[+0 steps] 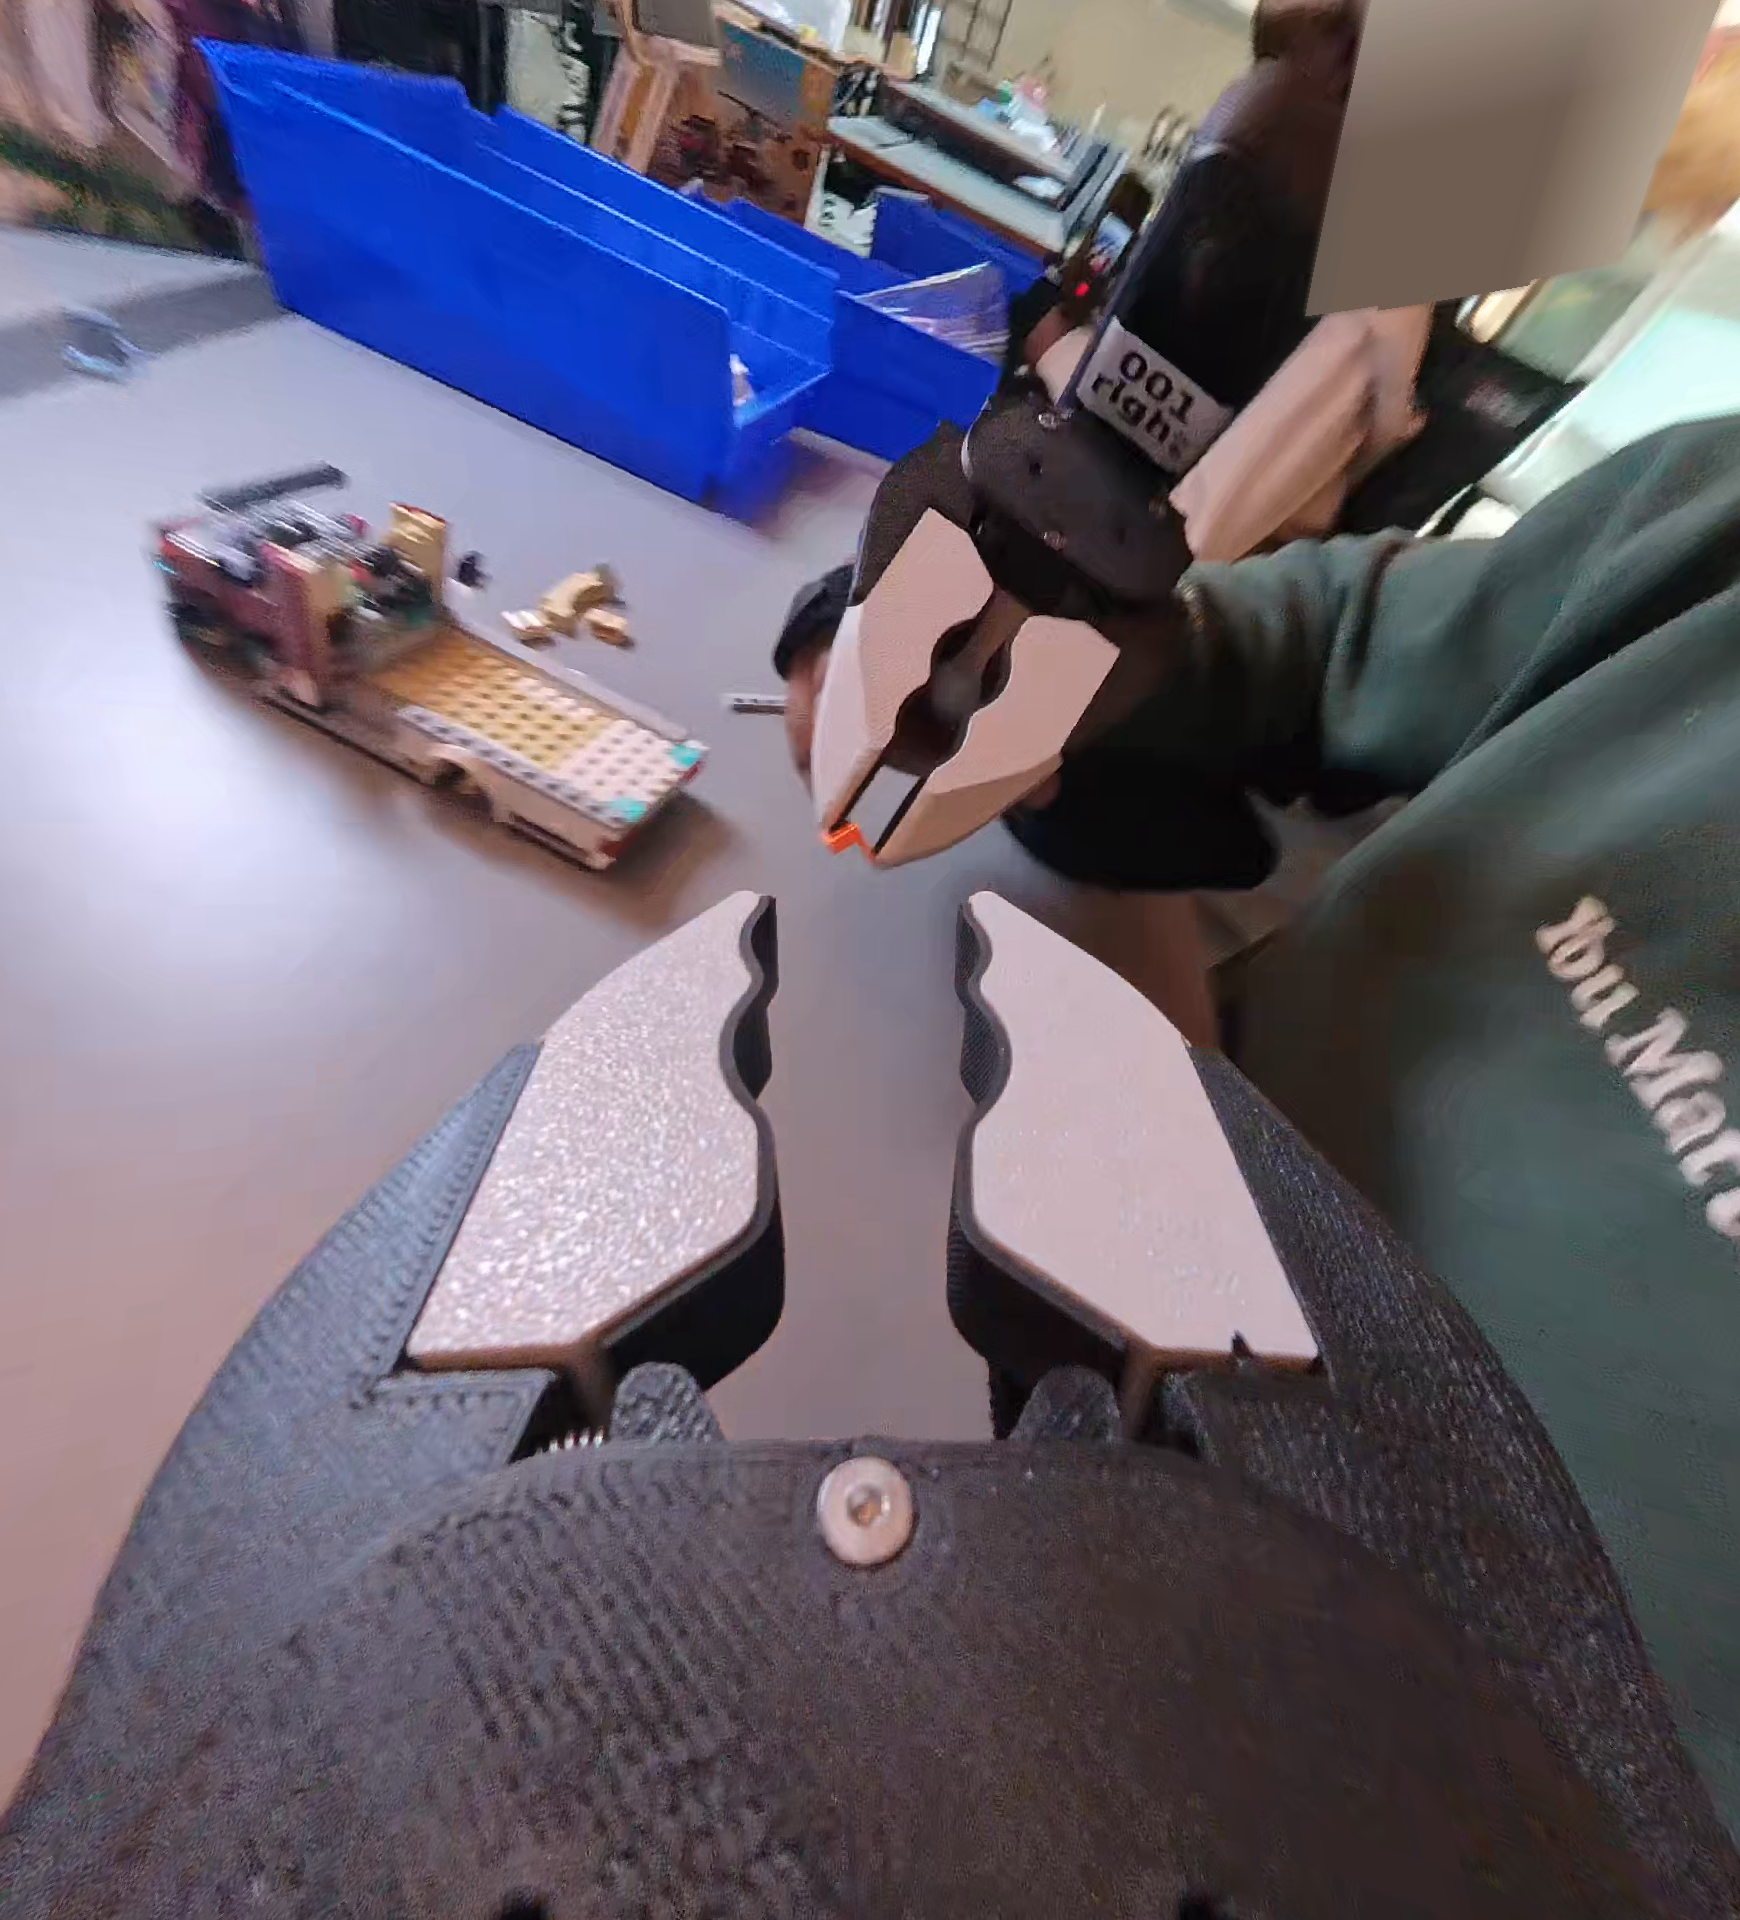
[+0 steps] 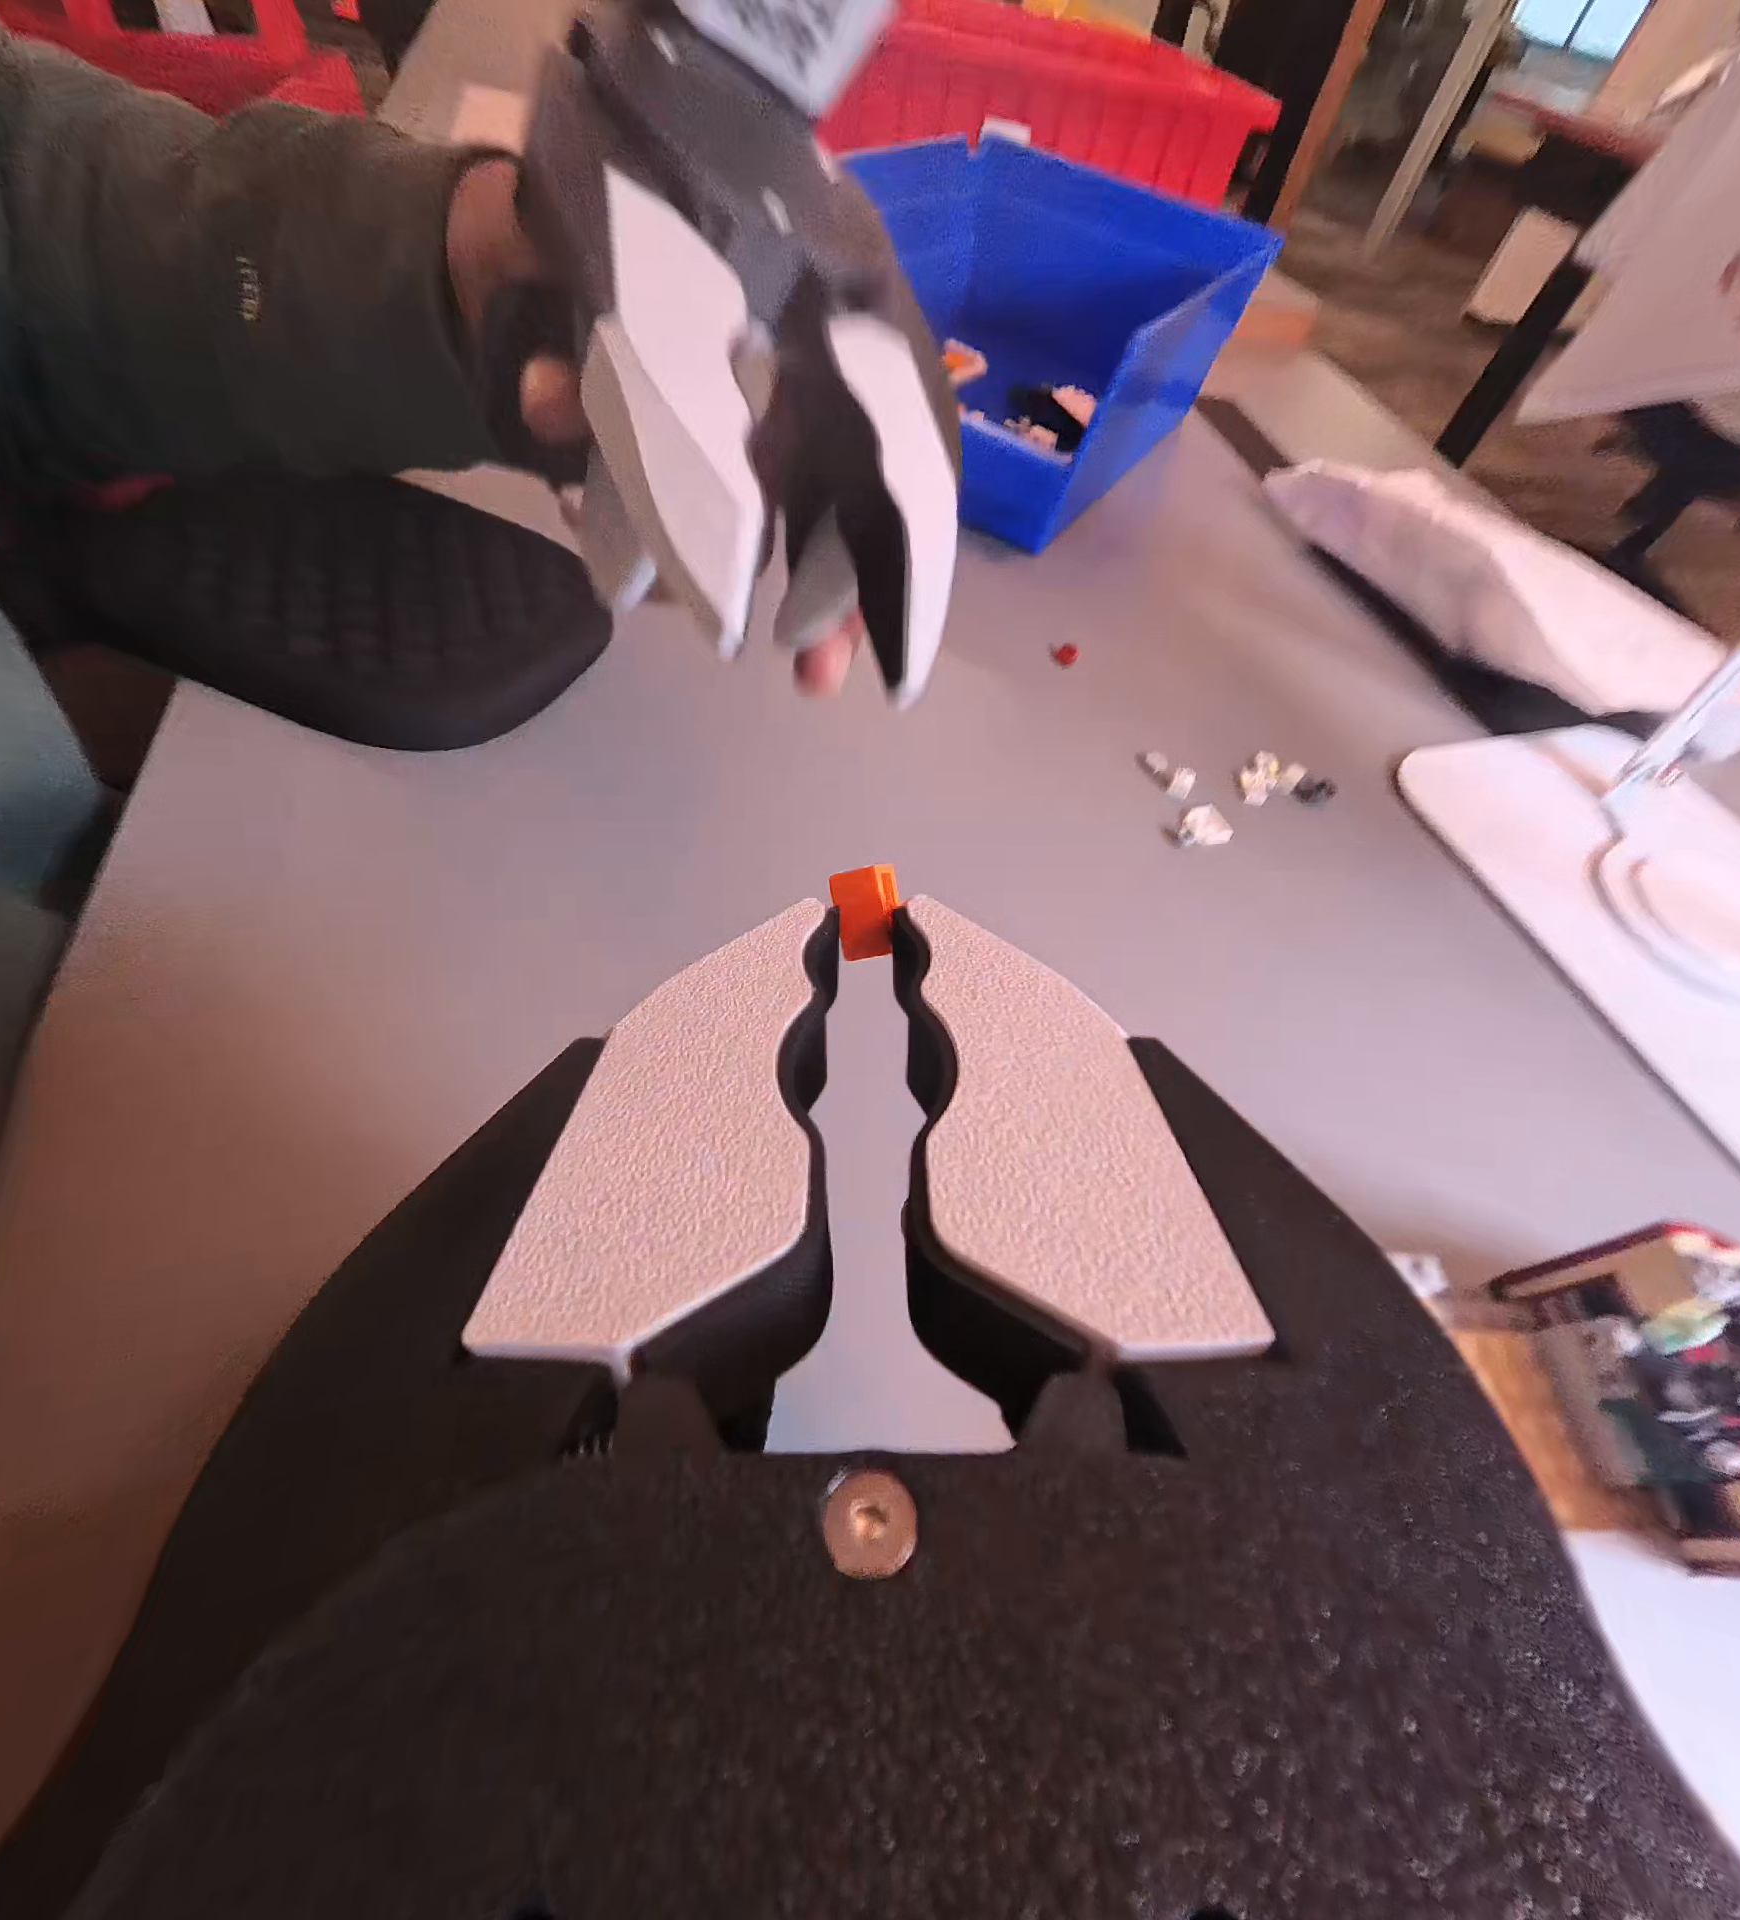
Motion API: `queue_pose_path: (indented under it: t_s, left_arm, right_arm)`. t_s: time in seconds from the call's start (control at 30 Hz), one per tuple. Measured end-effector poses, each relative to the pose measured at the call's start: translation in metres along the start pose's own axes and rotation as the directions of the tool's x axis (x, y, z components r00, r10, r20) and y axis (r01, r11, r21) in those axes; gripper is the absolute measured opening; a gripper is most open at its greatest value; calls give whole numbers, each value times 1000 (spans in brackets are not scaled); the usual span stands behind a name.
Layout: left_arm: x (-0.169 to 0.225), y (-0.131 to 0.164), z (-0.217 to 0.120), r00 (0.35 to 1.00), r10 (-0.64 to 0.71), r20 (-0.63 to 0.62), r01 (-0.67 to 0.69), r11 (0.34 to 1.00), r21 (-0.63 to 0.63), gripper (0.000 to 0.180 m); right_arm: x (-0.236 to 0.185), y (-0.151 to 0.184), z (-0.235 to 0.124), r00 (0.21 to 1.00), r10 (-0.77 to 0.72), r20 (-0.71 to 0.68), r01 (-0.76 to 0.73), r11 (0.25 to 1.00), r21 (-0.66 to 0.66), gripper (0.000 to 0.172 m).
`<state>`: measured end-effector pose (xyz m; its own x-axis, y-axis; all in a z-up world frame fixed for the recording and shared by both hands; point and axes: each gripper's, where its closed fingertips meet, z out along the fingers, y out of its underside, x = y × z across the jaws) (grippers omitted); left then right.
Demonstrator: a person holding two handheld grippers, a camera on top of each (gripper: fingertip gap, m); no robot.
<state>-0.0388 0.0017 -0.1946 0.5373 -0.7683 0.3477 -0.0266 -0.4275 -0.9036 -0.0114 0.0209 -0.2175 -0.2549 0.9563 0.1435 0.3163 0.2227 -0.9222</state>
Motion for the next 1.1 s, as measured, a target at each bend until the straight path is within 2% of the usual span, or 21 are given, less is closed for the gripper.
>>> queue_pose_path:
  t_s: [0.1, 0.17, 0.37, 0.43, 0.47, 0.5, 0.53, 0.57, 0.6, 0.67, 0.7, 0.77, 0.8, 0.87, 0.93, 1.03, 1.1]
  left_arm:
    - [5, 4, 25, 969, -228, -96, 231, 973, 27, 29]
    - [8, 4, 30, 943, -296, -153, 303, 953, 27, 23]
    - [9, 10, 33, 983, -159, -88, 157, 987, -29, 8]
    - [1, 6, 24, 999, -52, 2, 52, 998, -41, 8]
    - [-10, 1, 11, 996, 30, 89, -25, 998, -58, 8]
    - [-28, -7, -10, 965, 136, 223, -117, 989, -94, 8]
    - [-53, -17, -41, 884, 250, 394, -205, 967, -154, 8]
    - [-78, -28, -80, 756, 343, 558, -258, 939, -229, 8]
    - [-100, -33, -123, 621, 395, 677, -247, 918, -309, 8]
    - [-140, -26, -210, 392, 412, 822, -103, 908, -406, 8]
    - [-156, -14, -247, 315, 402, 860, -3, 906, -422, 8]
    - [-182, 24, -298, 249, 366, 897, 207, 884, -418, 9]
    - [-192, 39, -312, 235, 340, 910, 266, 878, -397, 21]
    - [-201, 77, -324, 252, 273, 929, 431, 827, -360, 77]
    - [-205, 79, -326, 231, 306, 924, 431, 819, -379, 90]
    - [-204, 69, -315, 255, 261, 931, 389, 854, -346, 94]
    - [-204, 57, -314, 241, 272, 932, 345, 873, -344, 92]
  right_arm:
    - [-7, -10, 4, 987, -151, -57, 151, 988, 7, 10]
    - [-11, -12, 7, 969, -233, -87, 233, 972, -14, 10]
    - [-16, -17, 7, 944, -304, -129, 305, 952, -13, 10]
    - [-14, -16, 5, 946, -297, -128, 296, 955, -29, 29]
    - [-11, -12, 3, 952, -284, -116, 278, 959, -61, 37]
    - [-6, -5, -2, 959, -262, -110, 252, 963, -100, 43]
    - [2, 3, -9, 963, -240, -120, 224, 965, -135, 43]
    - [12, 12, -17, 966, -217, -140, 194, 967, -166, 43]
    - [23, 23, -27, 967, -190, -169, 156, 968, -197, 43]
    - [44, 44, -46, 964, -127, -234, 68, 967, -247, 43]
    - [52, 54, -54, 960, -98, -262, 27, 964, -263, 43]
    - [64, 71, -67, 951, -55, -306, -38, 957, -289, 43]
    - [68, 76, -70, 947, -40, -318, -59, 953, -296, 43]
    - [70, 84, -73, 945, -26, -327, -81, 948, -308, 43]
    - [69, 89, -72, 945, -34, -325, -80, 940, -332, 43]
    - [68, 93, -68, 951, -52, -305, -67, 928, -367, 43]
    - [67, 95, -64, 956, -60, -288, -58, 921, -385, 43]
